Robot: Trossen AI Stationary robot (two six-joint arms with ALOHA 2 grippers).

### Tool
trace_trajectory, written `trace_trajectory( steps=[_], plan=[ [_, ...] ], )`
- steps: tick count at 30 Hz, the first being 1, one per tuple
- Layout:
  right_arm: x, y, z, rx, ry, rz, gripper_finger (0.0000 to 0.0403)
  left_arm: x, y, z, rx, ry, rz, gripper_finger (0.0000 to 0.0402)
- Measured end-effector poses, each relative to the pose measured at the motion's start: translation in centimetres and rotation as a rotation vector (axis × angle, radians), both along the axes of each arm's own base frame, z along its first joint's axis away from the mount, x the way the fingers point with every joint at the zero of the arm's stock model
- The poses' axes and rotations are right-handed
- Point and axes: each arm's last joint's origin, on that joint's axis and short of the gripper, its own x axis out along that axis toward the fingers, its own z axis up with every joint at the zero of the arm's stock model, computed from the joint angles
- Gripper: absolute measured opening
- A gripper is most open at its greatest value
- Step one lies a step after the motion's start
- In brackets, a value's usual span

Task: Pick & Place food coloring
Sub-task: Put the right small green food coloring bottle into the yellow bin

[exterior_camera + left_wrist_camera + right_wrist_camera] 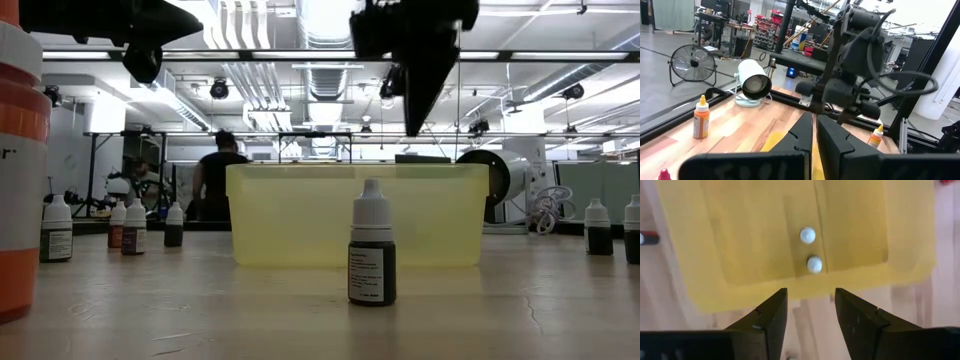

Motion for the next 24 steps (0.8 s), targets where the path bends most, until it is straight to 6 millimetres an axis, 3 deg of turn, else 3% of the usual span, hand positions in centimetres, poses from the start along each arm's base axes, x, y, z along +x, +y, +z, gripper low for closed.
trace_trajectory(
  steps=[7,24],
  plan=[
    [-2.1,0.9,0.5,0.046,0.023,-0.166,0.0153,0.0,0.0,-0.1,0.001,0.005,0.000,0.0000],
    [-8.6,3.8,-1.9,0.112,0.116,-0.597,0.0151,0.0,0.0,-0.1,0.001,0.013,0.000,0.0000]
  ],
)
